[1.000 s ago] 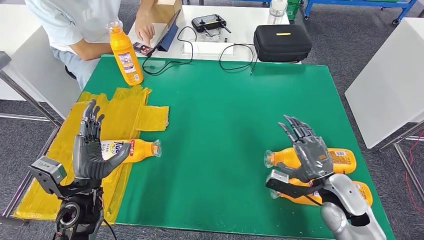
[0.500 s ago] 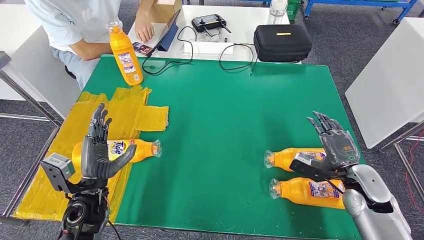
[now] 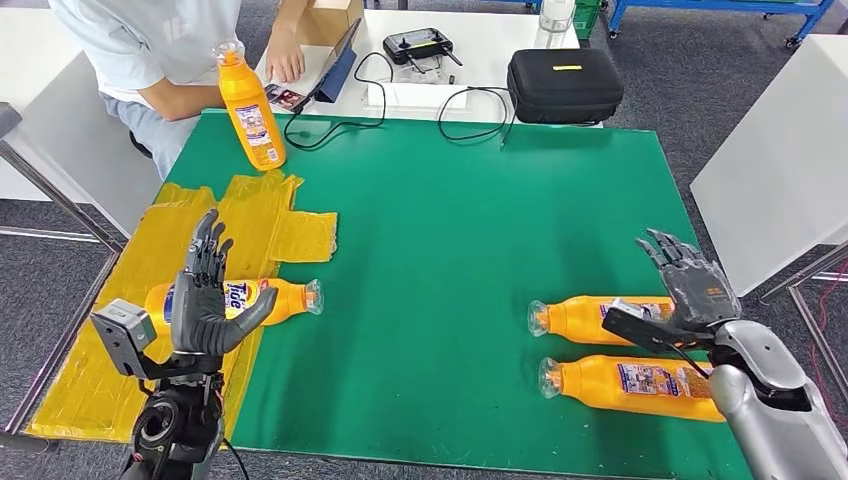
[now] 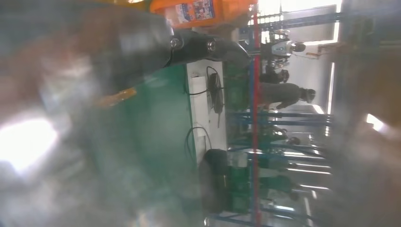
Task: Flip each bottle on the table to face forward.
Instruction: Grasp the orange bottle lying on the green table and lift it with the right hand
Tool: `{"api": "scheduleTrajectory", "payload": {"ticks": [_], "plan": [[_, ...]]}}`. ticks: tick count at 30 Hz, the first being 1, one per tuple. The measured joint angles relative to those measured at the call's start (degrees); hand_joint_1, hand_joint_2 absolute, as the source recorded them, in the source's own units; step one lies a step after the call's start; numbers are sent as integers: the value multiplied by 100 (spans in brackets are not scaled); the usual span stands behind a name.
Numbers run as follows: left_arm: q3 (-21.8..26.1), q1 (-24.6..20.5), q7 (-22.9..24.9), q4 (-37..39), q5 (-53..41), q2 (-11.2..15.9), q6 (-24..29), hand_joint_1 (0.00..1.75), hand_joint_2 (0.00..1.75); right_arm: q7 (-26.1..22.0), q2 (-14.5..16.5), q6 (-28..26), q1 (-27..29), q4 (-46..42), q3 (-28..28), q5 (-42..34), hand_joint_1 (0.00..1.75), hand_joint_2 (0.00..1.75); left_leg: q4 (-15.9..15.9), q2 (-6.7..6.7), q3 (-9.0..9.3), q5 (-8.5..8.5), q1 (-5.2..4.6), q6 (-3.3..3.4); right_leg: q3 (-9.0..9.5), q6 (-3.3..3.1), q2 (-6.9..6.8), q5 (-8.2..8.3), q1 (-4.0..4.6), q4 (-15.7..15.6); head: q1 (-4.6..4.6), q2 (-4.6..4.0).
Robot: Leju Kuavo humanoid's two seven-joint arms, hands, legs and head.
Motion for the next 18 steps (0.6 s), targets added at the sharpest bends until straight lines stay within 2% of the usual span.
{"api": "scheduleTrajectory", "payload": {"ticks": [8,18], "plan": [[3,-63,0,142,83,0,1,0,175,-48,-264,366,-190,323,129,-161,0,175,1,1,-1,-1,0,3,0,0,0,0,0,0,0,0],[2,-97,-1,197,121,0,2,0,175,-34,-371,459,-305,499,247,-205,0,175,1,1,0,0,0,5,1,1,1,1,0,0,-1,0]]}}
